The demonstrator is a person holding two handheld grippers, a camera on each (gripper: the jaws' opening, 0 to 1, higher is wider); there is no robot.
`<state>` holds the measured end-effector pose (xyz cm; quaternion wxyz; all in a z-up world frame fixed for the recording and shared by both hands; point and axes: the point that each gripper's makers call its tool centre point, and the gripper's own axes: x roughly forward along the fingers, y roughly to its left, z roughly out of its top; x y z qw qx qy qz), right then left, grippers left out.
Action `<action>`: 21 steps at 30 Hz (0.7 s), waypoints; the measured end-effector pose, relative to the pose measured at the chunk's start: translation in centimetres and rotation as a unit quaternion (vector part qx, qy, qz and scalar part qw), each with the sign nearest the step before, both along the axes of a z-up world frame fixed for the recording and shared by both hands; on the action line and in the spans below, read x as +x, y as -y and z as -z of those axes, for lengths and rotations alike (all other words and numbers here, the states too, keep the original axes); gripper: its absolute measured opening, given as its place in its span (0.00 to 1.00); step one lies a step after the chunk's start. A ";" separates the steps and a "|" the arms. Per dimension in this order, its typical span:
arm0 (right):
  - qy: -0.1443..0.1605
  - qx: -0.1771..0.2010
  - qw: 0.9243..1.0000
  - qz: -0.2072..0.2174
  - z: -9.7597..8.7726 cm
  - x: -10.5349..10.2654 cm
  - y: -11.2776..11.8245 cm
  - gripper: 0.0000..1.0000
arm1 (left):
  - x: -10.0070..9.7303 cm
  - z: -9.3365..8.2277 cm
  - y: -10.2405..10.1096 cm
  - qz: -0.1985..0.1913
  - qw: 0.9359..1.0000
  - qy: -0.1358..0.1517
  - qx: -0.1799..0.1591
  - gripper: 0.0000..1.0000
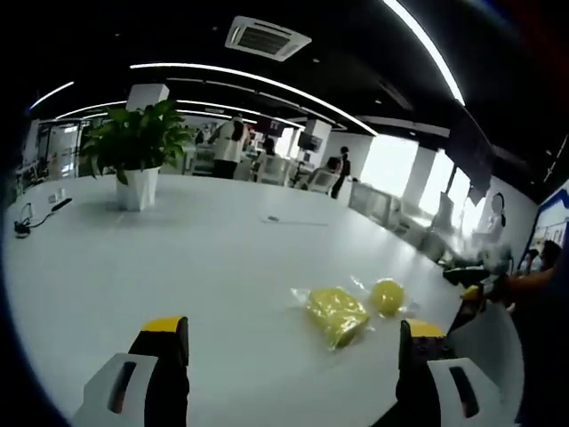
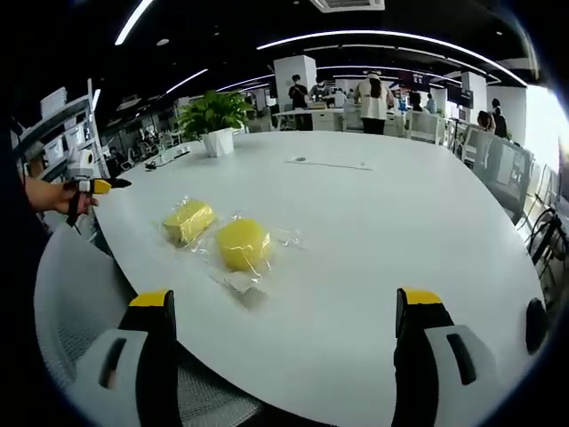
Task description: Compare the silicone blocks by pressing each to a similar depth, holding the contact briefly, and releasing to observe deformation and rebound differences across the visible hardness samples.
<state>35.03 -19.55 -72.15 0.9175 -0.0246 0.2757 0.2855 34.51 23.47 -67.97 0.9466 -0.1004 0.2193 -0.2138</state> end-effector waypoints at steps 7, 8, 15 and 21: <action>0.010 0.014 1.000 0.009 -0.9 0.2 -0.1 0.97 | 0.1 0.1 0.1 0.005 1.000 -0.006 0.006 1.00; 0.009 0.017 1.000 0.012 -0.9 0.2 -0.1 0.97 | 0.1 0.0 0.1 0.004 1.000 -0.007 0.007 1.00; 0.007 0.021 1.000 0.010 -0.6 -0.1 -0.2 0.97 | 0.4 0.5 0.9 0.011 1.000 -0.012 0.005 1.00; 0.008 0.021 1.000 0.017 -1.0 0.1 0.4 0.97 | 0.0 1.1 1.3 0.023 1.000 -0.016 0.011 1.00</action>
